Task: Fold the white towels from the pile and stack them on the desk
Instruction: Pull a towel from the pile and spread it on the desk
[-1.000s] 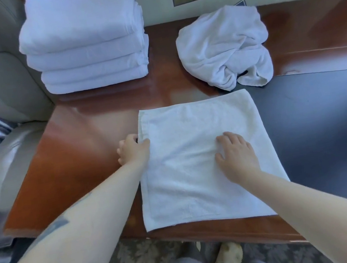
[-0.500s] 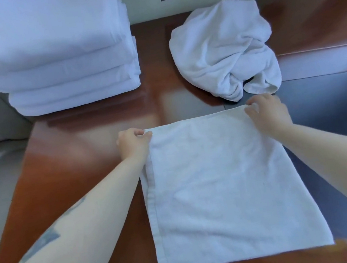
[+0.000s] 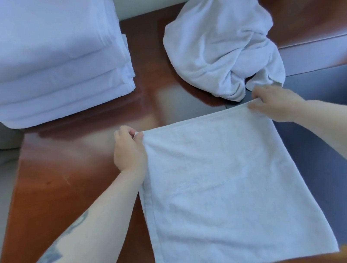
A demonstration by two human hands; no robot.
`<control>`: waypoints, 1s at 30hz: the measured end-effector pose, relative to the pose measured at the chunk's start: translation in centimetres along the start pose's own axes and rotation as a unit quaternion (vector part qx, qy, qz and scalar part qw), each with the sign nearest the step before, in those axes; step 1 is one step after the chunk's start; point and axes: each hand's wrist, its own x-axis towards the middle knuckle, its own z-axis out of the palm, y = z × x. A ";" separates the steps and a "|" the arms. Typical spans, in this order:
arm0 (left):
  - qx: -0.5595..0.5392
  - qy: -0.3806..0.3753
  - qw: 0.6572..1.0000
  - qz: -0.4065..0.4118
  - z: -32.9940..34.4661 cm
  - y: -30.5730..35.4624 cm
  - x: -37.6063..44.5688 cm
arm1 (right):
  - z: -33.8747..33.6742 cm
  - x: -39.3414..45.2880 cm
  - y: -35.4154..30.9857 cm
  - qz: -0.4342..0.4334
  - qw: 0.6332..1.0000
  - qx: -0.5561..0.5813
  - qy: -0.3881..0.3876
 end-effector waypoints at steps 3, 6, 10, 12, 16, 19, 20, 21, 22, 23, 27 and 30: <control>0.019 0.012 1.000 -0.005 0.1 -0.2 -0.1 | -0.5 -0.1 0.2 -0.044 0.999 -0.001 0.007; 0.032 0.006 0.999 -0.018 0.1 -0.7 -0.5 | -0.9 -0.6 0.5 -0.123 0.990 -0.031 -0.064; 0.032 0.028 0.998 -0.044 0.7 -1.1 -1.0 | -1.2 0.0 0.5 -0.176 0.978 -0.028 -0.106; 0.025 0.047 0.996 -0.069 1.2 -1.1 -1.0 | -1.8 0.6 0.6 -0.187 0.971 -0.095 -0.116; 0.046 0.071 0.995 -0.055 2.0 -1.0 -0.9 | -3.4 1.8 0.8 -0.132 0.957 -0.223 -0.132; 0.075 0.060 0.995 -0.022 1.9 -1.5 -0.7 | -3.4 2.3 0.6 -0.132 0.948 -0.267 -0.116; 0.084 0.053 0.995 -0.011 1.9 -1.7 -0.4 | -3.2 2.3 0.5 -0.132 0.947 -0.275 -0.102; 0.096 0.045 0.994 0.002 1.7 -1.8 -0.1 | -3.1 2.3 0.3 -0.128 0.948 -0.278 -0.086; 0.109 0.035 0.993 0.015 1.5 -1.9 0.2 | -3.0 2.3 0.2 -0.119 0.951 -0.277 -0.072; 0.121 0.026 0.992 0.028 1.4 -2.0 0.5 | -2.9 2.3 0.2 -0.105 0.954 -0.273 -0.063; 0.147 0.020 0.986 0.072 1.4 -1.8 1.3 | -2.3 2.3 0.1 -0.054 0.963 -0.253 -0.074; 0.144 0.068 0.983 0.090 1.8 -1.1 1.6 | -1.5 2.3 -0.3 -0.001 0.989 -0.146 -0.022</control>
